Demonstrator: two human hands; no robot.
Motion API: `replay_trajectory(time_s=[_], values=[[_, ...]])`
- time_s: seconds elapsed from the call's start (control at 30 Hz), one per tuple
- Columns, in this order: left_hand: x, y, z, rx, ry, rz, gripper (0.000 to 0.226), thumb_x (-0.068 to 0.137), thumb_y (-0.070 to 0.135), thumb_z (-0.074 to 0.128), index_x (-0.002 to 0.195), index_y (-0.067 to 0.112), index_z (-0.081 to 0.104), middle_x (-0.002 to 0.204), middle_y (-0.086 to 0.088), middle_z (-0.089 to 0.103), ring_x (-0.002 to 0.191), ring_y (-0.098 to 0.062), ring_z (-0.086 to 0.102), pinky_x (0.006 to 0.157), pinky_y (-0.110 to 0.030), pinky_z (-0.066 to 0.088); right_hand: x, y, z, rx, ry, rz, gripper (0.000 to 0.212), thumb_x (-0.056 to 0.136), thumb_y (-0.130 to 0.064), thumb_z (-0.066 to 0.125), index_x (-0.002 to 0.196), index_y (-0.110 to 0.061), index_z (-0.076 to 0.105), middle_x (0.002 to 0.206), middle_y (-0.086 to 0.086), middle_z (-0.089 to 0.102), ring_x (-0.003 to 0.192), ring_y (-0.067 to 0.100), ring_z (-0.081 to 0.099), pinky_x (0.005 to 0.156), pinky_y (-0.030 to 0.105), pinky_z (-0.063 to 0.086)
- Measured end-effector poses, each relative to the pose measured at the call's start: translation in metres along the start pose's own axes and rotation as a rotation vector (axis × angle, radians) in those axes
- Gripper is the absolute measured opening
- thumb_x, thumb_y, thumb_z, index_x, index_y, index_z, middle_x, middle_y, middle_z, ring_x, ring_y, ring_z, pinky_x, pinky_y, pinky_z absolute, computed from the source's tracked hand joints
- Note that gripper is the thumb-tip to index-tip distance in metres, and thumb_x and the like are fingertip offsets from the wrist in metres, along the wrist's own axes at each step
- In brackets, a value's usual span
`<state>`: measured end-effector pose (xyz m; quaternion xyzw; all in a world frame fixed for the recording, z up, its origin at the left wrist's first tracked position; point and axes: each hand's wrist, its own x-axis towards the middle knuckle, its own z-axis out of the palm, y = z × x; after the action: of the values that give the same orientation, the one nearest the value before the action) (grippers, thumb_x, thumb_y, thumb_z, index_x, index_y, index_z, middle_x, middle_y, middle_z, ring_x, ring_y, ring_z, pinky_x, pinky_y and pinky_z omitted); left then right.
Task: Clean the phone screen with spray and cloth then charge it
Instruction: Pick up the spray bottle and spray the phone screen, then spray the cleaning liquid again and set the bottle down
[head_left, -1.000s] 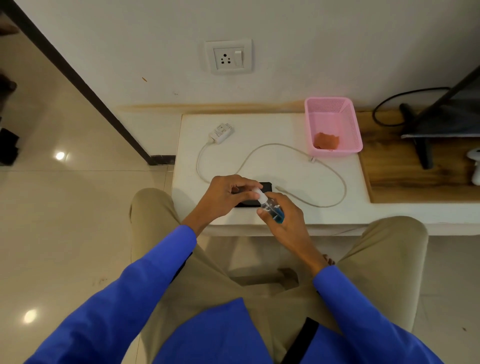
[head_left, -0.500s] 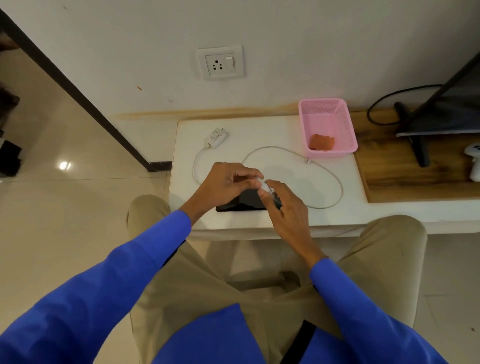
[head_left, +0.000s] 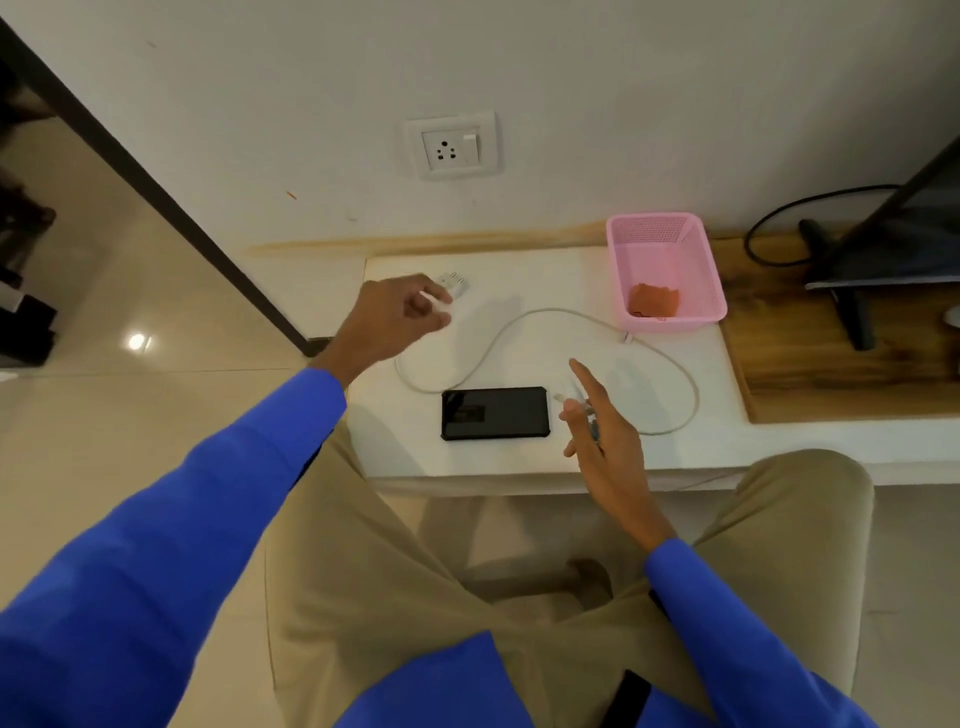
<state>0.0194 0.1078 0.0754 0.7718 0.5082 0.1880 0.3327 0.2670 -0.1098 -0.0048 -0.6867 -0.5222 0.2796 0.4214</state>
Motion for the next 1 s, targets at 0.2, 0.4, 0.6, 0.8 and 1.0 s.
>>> replay_trajectory(time_s=[0.2,0.4,0.6,0.8,1.0], values=[[-0.005,-0.040,0.037,0.239,-0.061,-0.111,0.022,0.089,0.047,0.078,0.106,0.035,0.076,0.087,0.016,0.071,0.084,-0.007,0.070,0.076,-0.032,0.056,-0.005,0.011,-0.001,-0.005,-0.013,0.013,0.035,0.108,-0.052,0.033,0.141,-0.052,0.044,0.088,-0.031,0.052,0.070,-0.005,0.053,0.078,0.048,0.060],[0.008,-0.063,0.066,0.287,-0.073,-0.160,0.022,0.092,0.037,0.076,0.113,0.029,0.076,0.093,0.010,0.070,0.091,-0.017,0.068,0.075,-0.032,0.052,-0.002,0.017,0.001,-0.076,0.006,0.001,0.039,0.107,-0.055,0.034,0.144,-0.046,0.037,0.074,-0.017,0.052,0.062,0.004,0.058,0.059,0.020,0.046],[0.018,-0.075,0.089,0.288,-0.066,-0.171,0.026,0.096,0.034,0.071,0.122,0.030,0.069,0.092,0.005,0.070,0.091,-0.021,0.069,0.062,-0.025,0.039,-0.002,0.018,0.001,-0.169,-0.037,0.014,0.039,0.107,-0.057,0.034,0.146,-0.052,0.037,0.102,-0.029,0.056,0.079,-0.009,0.056,0.076,0.018,0.047],[-0.014,-0.075,0.082,0.168,0.078,-0.102,0.042,0.095,0.044,0.070,0.132,0.029,0.058,0.088,0.004,0.065,0.079,-0.014,0.061,0.069,-0.031,0.048,-0.001,0.022,0.000,-0.216,-0.077,0.035,0.040,0.102,-0.050,0.037,0.137,-0.065,0.029,0.094,-0.026,0.051,0.080,0.001,0.060,0.075,0.033,0.058],[-0.080,-0.092,0.077,0.261,-0.128,-0.137,0.074,0.070,0.089,0.067,0.121,0.038,0.050,0.097,0.017,0.058,0.083,-0.003,0.058,0.064,-0.026,0.044,-0.004,0.028,0.006,-0.224,-0.142,-0.031,0.053,0.105,-0.049,0.042,0.153,-0.056,0.022,0.115,-0.011,0.051,0.094,0.004,0.061,0.078,0.012,0.048]])
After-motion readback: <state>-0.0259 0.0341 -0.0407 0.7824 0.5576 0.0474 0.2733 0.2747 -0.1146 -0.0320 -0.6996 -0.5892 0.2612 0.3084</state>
